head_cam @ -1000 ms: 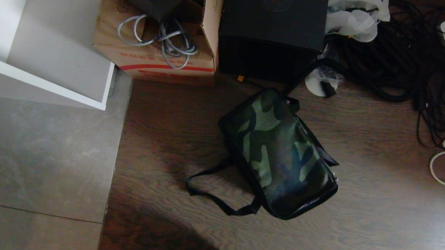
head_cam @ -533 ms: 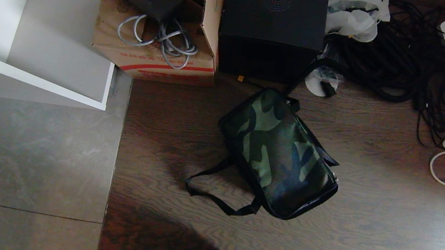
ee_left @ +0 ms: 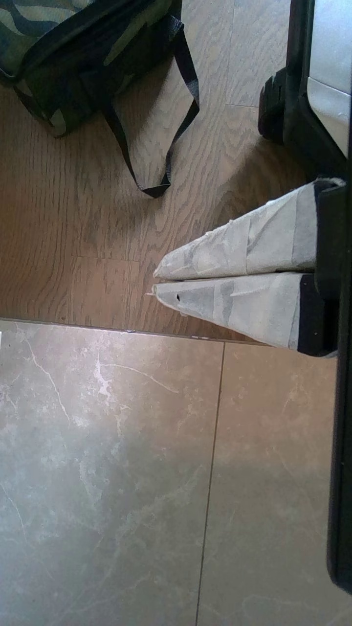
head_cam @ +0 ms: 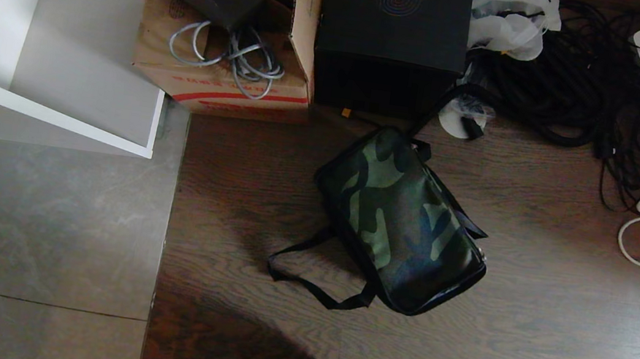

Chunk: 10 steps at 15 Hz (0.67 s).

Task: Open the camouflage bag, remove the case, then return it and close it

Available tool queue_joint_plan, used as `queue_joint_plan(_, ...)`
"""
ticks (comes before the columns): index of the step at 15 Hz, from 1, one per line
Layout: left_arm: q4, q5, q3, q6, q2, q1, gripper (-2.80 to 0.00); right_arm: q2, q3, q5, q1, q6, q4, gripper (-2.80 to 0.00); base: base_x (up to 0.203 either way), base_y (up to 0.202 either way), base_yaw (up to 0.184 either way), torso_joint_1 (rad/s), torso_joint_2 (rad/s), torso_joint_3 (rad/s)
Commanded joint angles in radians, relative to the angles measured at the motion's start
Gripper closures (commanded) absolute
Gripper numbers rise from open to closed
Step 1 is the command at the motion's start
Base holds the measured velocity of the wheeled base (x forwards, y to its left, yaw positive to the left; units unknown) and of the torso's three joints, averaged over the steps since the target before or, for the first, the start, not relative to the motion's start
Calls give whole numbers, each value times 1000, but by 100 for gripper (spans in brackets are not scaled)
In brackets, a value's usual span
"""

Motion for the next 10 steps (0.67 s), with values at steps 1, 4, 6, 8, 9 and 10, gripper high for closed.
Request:
queue_joint_plan(1, 0, 1, 8, 0, 0, 0, 0, 3, 2, 0, 0, 1, 0, 0, 0, 0, 0, 0, 0, 0)
queue_joint_plan(4, 0, 0, 8, 0, 0, 0, 0, 3, 2, 0, 0, 1, 0, 0, 0, 0, 0, 0, 0, 0)
queue_joint_plan(6, 0, 2, 8, 0, 0, 0, 0, 3, 2, 0, 0, -1, 0, 0, 0, 0, 0, 0, 0, 0)
queue_joint_plan(8, -2, 0, 8, 0, 0, 0, 0, 3, 2, 0, 0, -1, 1, 0, 0, 0, 0, 0, 0, 0)
queue_joint_plan(9, 0, 1, 8, 0, 0, 0, 0, 3, 2, 0, 0, -1, 0, 0, 0, 0, 0, 0, 0, 0)
queue_joint_plan(10, -1, 1, 8, -2, 0, 0, 0, 3, 2, 0, 0, 0, 0, 0, 0, 0, 0, 0, 0, 0)
